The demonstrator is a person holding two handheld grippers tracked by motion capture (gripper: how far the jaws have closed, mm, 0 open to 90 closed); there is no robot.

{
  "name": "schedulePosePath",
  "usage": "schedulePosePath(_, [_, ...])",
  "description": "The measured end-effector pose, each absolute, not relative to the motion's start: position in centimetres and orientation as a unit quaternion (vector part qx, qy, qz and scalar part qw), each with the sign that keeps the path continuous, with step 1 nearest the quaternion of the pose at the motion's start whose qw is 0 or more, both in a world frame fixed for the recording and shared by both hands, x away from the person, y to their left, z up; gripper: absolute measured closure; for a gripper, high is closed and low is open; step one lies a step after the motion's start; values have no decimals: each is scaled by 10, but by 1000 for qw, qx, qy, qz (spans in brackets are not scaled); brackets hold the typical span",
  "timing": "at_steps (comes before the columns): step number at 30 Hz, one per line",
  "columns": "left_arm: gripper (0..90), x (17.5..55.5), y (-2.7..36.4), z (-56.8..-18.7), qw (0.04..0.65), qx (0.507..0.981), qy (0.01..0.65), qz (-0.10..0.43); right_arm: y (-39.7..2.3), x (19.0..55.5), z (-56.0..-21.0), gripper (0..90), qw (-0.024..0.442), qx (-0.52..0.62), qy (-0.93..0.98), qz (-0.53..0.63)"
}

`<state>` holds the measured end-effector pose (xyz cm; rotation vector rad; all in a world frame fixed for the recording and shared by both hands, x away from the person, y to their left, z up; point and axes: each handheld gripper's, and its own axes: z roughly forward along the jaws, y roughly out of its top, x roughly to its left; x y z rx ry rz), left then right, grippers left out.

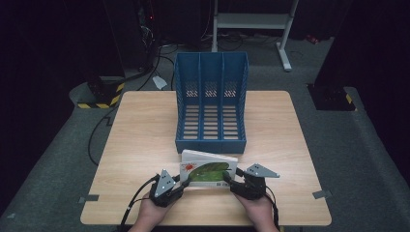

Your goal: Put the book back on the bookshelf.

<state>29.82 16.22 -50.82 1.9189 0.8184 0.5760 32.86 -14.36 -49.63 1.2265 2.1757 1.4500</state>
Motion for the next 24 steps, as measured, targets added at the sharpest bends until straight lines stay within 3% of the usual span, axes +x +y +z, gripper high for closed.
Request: schedulePosePath(24, [688,298,158,-514,444,800,321,246,-144,321,-491,454,162,396,754,498])
